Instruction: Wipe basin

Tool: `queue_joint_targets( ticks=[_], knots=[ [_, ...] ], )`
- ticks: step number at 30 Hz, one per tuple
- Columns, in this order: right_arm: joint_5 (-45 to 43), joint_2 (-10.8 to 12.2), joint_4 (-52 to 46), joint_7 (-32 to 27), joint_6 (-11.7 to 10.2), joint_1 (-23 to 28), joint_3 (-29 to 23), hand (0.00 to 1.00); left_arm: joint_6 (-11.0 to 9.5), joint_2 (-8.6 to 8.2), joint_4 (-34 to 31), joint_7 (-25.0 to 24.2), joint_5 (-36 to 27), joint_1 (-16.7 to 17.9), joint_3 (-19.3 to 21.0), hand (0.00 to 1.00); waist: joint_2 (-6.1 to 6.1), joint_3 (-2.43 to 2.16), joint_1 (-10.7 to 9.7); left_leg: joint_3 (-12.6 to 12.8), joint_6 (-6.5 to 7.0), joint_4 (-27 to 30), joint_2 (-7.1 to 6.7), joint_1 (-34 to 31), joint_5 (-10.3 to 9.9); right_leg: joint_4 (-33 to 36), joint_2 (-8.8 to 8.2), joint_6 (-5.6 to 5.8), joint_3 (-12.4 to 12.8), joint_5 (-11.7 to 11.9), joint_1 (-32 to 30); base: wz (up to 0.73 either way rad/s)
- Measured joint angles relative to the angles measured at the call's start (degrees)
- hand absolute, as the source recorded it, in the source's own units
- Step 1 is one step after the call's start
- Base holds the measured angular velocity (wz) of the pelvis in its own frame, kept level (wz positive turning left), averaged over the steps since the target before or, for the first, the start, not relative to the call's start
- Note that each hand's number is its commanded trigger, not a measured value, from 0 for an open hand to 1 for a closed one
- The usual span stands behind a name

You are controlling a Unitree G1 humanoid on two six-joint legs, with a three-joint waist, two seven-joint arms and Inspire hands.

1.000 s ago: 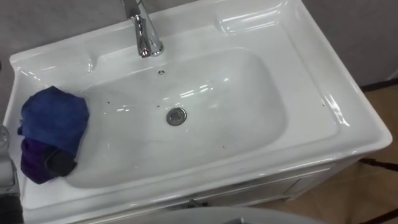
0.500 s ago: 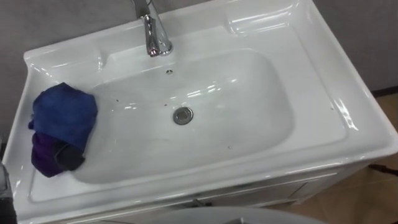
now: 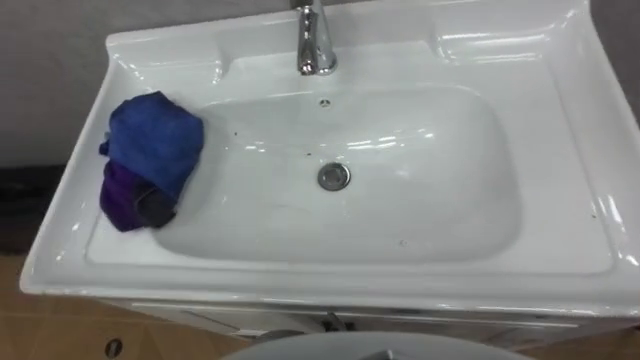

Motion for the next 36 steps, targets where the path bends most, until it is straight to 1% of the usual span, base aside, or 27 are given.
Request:
queue_joint_targets(
  ticks=[1,2,5,6,7,8,9,10,11,12,13,14,15,16,17,18,19,20,23,24,26,28,31,32,33,34,36],
  knots=[
    [0.0,-0.1,-0.1,0.1,0.1,0.0,0.3,0.00,0.2,0.00,1.2,0.0,-0.3,0.4,0.0,0.00,-0.03,0.01,0.0,-0.3,0.00,0.1,-0.14,-0.2,0.0,0.0,-0.13,0.07,-0.4,0.0,0.0,0.22],
    [0.0,-0.3,-0.1,0.1,0.3,0.0,0.4,0.00,0.5,-0.01,4.0,0.1,-1.1,1.1,0.0,0.00,-0.06,0.06,0.1,-0.4,0.16,0.2,-0.37,-0.4,0.1,0.0,-0.27,0.27,-0.6,-0.2,-0.1,0.21],
    [-0.1,-0.5,0.2,0.3,0.3,-0.6,1.0,0.00,0.9,-0.07,10.9,0.0,-3.5,4.5,-0.1,0.00,-0.07,0.06,0.4,-0.8,0.26,0.2,-0.64,-0.6,0.2,0.0,-0.57,0.43,-1.0,-0.3,-0.2,0.10],
    [0.2,-0.7,0.3,0.5,0.3,-0.7,1.1,0.00,0.9,-0.33,13.6,0.1,-3.6,5.6,-0.1,0.00,-0.15,0.07,0.3,-1.1,0.31,0.3,-0.78,-0.7,0.2,0.0,-0.74,0.51,-1.4,-0.4,-0.2,0.12],
    [0.7,-0.9,0.3,0.6,0.3,-0.7,1.1,0.00,0.9,-0.63,14.6,0.1,-4.0,6.2,-0.3,0.00,-0.22,0.07,0.3,-1.2,0.41,0.3,-0.87,-0.8,0.3,0.1,-0.90,0.55,-1.8,-0.5,-0.2,0.14],
    [1.3,-1.1,0.6,0.7,0.3,-0.8,1.5,0.00,0.8,-1.16,17.0,0.3,-4.5,6.9,-0.8,0.00,-0.53,-0.04,0.2,-1.4,0.62,0.3,-1.10,-0.8,0.4,0.3,-1.51,0.69,-2.2,-0.8,-0.2,0.13],
    [1.3,-1.1,0.7,0.7,0.3,-0.8,1.7,0.00,0.8,-1.47,18.3,0.3,-4.5,7.1,-1.1,0.00,-0.49,-0.02,0.0,-1.4,0.67,0.3,-1.20,-0.8,0.4,0.4,-1.63,0.79,-2.4,-0.9,-0.1,0.15],
    [1.2,-1.1,0.7,0.9,0.3,-0.8,1.9,0.00,0.8,-2.38,20.8,0.3,-4.5,7.6,-1.2,0.00,-0.59,0.00,-0.1,-1.4,0.68,0.3,-1.37,-0.7,0.4,0.9,-1.77,0.94,-2.2,-1.2,-0.1,0.10],
    [1.3,-1.1,0.8,1.1,0.3,-0.9,2.1,0.00,0.8,-3.89,22.2,0.4,-4.6,8.5,-1.7,0.00,-0.78,-0.06,-0.1,-1.4,0.69,0.3,-1.53,-0.7,0.4,1.2,-1.86,1.04,-2.2,-1.4,-0.1,0.08],
    [1.8,-1.1,0.8,1.3,0.3,-1.1,2.3,0.00,0.8,-5.71,22.7,0.7,-5.1,9.5,-3.4,0.00,-1.02,-0.05,-0.2,-1.4,0.70,0.4,-1.60,-0.7,0.4,1.2,-1.84,1.08,-2.2,-1.4,-0.2,0.04],
    [1.9,-1.1,0.8,1.3,0.3,-1.1,2.7,0.00,0.8,-6.41,23.3,0.7,-5.1,9.7,-4.5,0.00,-1.10,-0.06,-0.2,-1.5,0.70,0.4,-1.67,-0.7,0.4,1.2,-1.83,1.09,-2.1,-1.4,-0.1,0.06],
    [1.9,-1.1,0.8,1.3,0.2,-1.1,3.2,0.00,0.8,-7.52,25.0,0.8,-5.1,9.9,-6.4,0.00,-1.31,-0.04,-0.2,-2.0,0.71,0.6,-1.80,-0.7,0.4,1.3,-1.85,1.12,-2.2,-1.4,0.0,0.07],
    [2.3,-1.0,0.9,1.4,0.2,-1.2,3.6,0.00,1.0,-8.57,26.1,0.7,-5.1,9.9,-8.0,0.00,-1.96,-0.11,-0.3,-2.1,0.71,0.7,-1.82,-0.7,0.4,1.5,-1.92,1.12,-2.5,-1.4,0.1,0.09],
    [2.5,-1.0,0.9,1.4,0.3,-1.2,3.9,0.00,1.0,-9.07,26.4,0.6,-5.1,9.8,-8.6,0.00,-2.16,-0.09,-0.4,-2.1,0.71,0.6,-1.81,-0.7,0.4,1.5,-2.06,1.12,-2.9,-1.4,0.2,0.13],
    [2.5,-0.8,1.1,1.4,0.3,-1.1,4.2,0.00,1.0,-9.83,27.5,0.4,-4.8,9.3,-9.6,0.00,-2.67,0.00,-0.7,-2.4,0.75,0.6,-1.82,-0.7,0.4,1.7,-2.29,1.11,-3.4,-1.4,0.4,0.17],
    [2.4,-0.6,1.2,1.4,0.3,-1.2,4.2,0.00,1.0,-10.56,28.5,0.2,-4.5,9.0,-10.5,0.00,-3.09,0.22,-1.2,-2.6,0.91,0.6,-1.85,-0.6,0.5,1.7,-2.30,1.11,-3.6,-1.4,0.8,0.19],
    [2.3,-0.5,1.3,1.4,0.1,-1.2,4.2,0.00,1.0,-10.83,29.0,0.1,-4.3,9.0,-11.1,0.00,-3.46,0.21,-1.7,-2.6,0.93,0.5,-1.91,-0.5,0.6,1.5,-2.31,1.14,-3.8,-1.5,1.0,0.12],
    [2.4,-0.5,3.0,1.8,-0.2,-1.2,4.2,0.00,1.0,-11.28,30.5,-0.4,-3.8,9.0,-12.8,0.00,-3.97,0.21,-2.0,-2.6,0.96,0.4,-1.95,-0.1,0.6,0.9,-2.32,1.18,-3.7,-1.5,1.5,0.00],
    [3.5,-0.5,5.4,1.9,-0.2,-1.6,4.3,0.00,1.0,-12.77,32.8,-2.2,-3.2,8.9,-15.2,0.00,-4.80,0.33,-2.1,-2.4,0.99,-0.1,-2.13,1.2,0.6,0.9,-2.60,1.42,-3.5,-1.7,2.5,-0.04],
    [3.9,-0.4,6.0,2.0,0.0,-1.6,4.3,0.00,1.1,-13.10,33.5,-3.1,-3.2,8.8,-15.7,0.00,-5.04,0.36,-2.3,-2.3,1.18,-0.1,-2.18,1.3,0.5,0.9,-2.67,1.51,-3.5,-1.8,2.6,0.00],
    [4.3,-0.4,7.2,2.4,0.1,-1.7,4.3,0.00,1.2,-13.16,34.1,-3.9,-3.2,8.8,-16.6,0.00,-5.24,0.33,-2.6,-2.1,1.57,0.0,-2.19,1.3,0.3,1.0,-2.74,1.59,-3.6,-1.8,2.6,0.00],
    [4.2,-0.3,8.0,3.3,0.3,-2.1,4.3,0.00,1.5,-13.17,35.0,-4.3,-3.2,8.6,-17.6,0.00,-5.53,0.30,-3.5,-2.0,1.61,0.1,-2.30,1.2,0.3,1.1,-2.83,1.69,-3.6,-1.9,2.5,0.00],
    [4.3,-0.2,9.2,5.2,0.3,-2.4,4.3,0.00,1.7,-13.18,37.1,-7.8,-3.1,7.2,-19.3,0.00,-5.77,0.30,-4.2,-1.1,1.62,0.1,-2.21,1.2,0.3,1.2,-2.87,1.70,-3.5,-1.9,2.4,-0.06],
    [4.3,-0.2,9.3,5.8,0.3,-2.3,4.3,0.00,1.8,-13.32,37.7,-9.8,-3.0,6.6,-19.8,0.00,-5.84,0.33,-4.3,-1.0,1.62,0.0,-2.21,1.2,0.3,1.2,-2.88,1.70,-3.4,-1.9,2.4,0.00],
    [4.3,-0.2,9.4,6.3,0.3,-2.1,4.4,0.00,2.0,-13.72,37.7,-11.8,-2.6,6.4,-20.3,0.00,-5.94,0.32,-4.7,-1.0,1.63,-0.1,-2.22,1.2,0.3,1.2,-2.90,1.73,-3.4,-1.9,2.4,0.00],
    [4.3,-0.1,9.4,6.5,0.3,-2.1,4.5,0.00,2.2,-13.97,37.6,-12.7,-2.4,6.4,-20.7,0.00,-5.98,0.31,-4.9,-0.8,1.62,-0.1,-2.21,1.3,0.3,1.2,-2.90,1.74,-3.3,-1.9,2.3,-0.06],
    [4.2,0.0,9.5,7.1,0.6,-2.2,5.9,0.00,3.1,-15.23,37.5,-15.8,-2.5,5.9,-23.4,0.00,-6.17,0.28,-5.5,0.2,1.63,-0.1,-2.16,1.2,0.3,1.3,-2.97,1.75,-3.0,-1.9,2.1,-0.08]
  ],
)
